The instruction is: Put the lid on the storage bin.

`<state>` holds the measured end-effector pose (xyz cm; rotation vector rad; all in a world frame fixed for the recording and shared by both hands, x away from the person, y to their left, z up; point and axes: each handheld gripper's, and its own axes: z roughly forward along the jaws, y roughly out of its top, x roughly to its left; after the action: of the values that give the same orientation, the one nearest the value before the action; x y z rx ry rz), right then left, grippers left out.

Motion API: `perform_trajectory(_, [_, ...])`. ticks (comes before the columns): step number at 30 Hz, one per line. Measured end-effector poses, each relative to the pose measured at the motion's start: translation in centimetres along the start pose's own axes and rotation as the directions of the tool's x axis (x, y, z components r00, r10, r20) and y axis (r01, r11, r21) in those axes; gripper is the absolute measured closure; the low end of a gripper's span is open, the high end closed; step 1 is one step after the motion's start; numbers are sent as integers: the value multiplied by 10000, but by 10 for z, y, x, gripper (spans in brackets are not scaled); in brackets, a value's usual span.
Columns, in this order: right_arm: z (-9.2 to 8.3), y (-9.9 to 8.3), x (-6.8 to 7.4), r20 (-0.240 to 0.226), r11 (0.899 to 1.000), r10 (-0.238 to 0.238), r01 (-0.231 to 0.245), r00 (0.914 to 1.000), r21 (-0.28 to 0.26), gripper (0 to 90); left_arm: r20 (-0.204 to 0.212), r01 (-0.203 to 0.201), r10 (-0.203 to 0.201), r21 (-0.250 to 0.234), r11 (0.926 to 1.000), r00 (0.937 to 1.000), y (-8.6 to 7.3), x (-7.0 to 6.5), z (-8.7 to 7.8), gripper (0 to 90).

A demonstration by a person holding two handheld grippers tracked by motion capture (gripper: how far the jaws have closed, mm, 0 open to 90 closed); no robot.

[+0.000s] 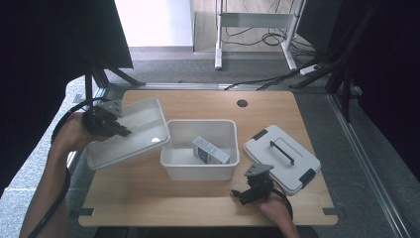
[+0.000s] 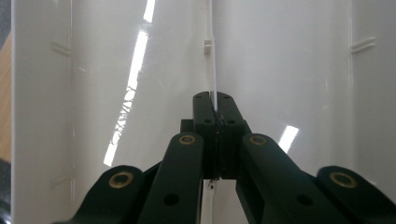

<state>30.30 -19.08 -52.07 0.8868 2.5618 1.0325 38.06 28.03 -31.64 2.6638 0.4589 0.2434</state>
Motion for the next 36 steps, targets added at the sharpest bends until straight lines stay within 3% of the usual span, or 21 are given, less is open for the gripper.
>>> perform_trajectory(3, [0,0,0,1,10000,-2,2,10000,-1,0,55,-230,230,21,9997,9997,10,-1,3,890])
perform_trajectory(10, [0,0,0,6,10000,-12,12,10000,-5,0,500,-1177,1182,-115,9930,9917,61,-7,24,890])
perform_trajectory(12, [0,0,0,4,10000,-7,7,10000,-4,0,545,-1261,1267,-136,9919,9904,68,-8,27,890])
perform_trajectory(14, [0,0,0,5,10000,-7,7,10000,-5,0,704,-1672,1675,-106,9859,9833,90,-11,38,890])
perform_trajectory(17, [0,0,0,6,10000,-4,4,10000,-4,0,817,-1830,1834,-116,9830,9796,102,-13,45,890])
perform_trajectory(24, [0,0,0,11,10000,-21,21,10000,-14,0,1096,-2646,2635,-53,9644,9584,145,-25,75,891])
perform_trajectory(30, [0,0,0,14,10000,-14,14,10000,-12,0,1277,-3071,3031,119,9516,9444,168,-33,105,890])
perform_trajectory(36, [0,0,0,13,10000,-11,11,10000,-11,0,1438,-3163,3099,234,9484,9398,172,-35,121,891])
